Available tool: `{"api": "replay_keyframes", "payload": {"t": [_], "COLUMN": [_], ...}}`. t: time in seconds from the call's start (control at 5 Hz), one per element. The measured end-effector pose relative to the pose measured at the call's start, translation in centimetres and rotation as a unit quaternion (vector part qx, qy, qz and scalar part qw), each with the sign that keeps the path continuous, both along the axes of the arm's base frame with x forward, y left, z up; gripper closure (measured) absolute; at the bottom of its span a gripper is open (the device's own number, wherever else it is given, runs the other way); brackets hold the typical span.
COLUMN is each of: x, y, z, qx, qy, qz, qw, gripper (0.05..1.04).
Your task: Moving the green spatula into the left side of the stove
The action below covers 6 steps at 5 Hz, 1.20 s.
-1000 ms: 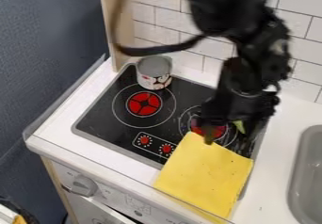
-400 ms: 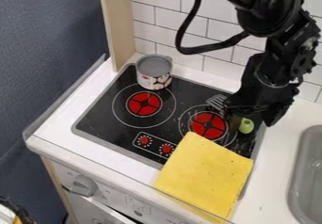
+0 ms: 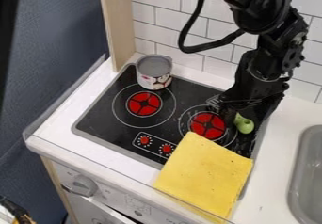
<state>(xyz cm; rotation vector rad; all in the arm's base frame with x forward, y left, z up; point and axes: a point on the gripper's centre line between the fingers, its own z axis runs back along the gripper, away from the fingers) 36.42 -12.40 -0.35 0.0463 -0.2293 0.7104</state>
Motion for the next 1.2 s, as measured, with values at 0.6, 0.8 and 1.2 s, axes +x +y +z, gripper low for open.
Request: {"api": "replay_keyframes", "payload": {"t": [0.6, 0.8, 1.2], "x": [-0.5, -0.7, -1.4], "y": [-0.7, -0.7, 0.1], "z": [-1.5, -1.6, -0.8], "qx": [-0.026, -0.027, -0.037], "qy": [0.013, 0.013, 0.003], "qz": [-0.005, -0.004, -0.029], "qw": [0.9996, 0.9996, 0.9989], "gripper": [0.646, 0.648, 0.648]}}
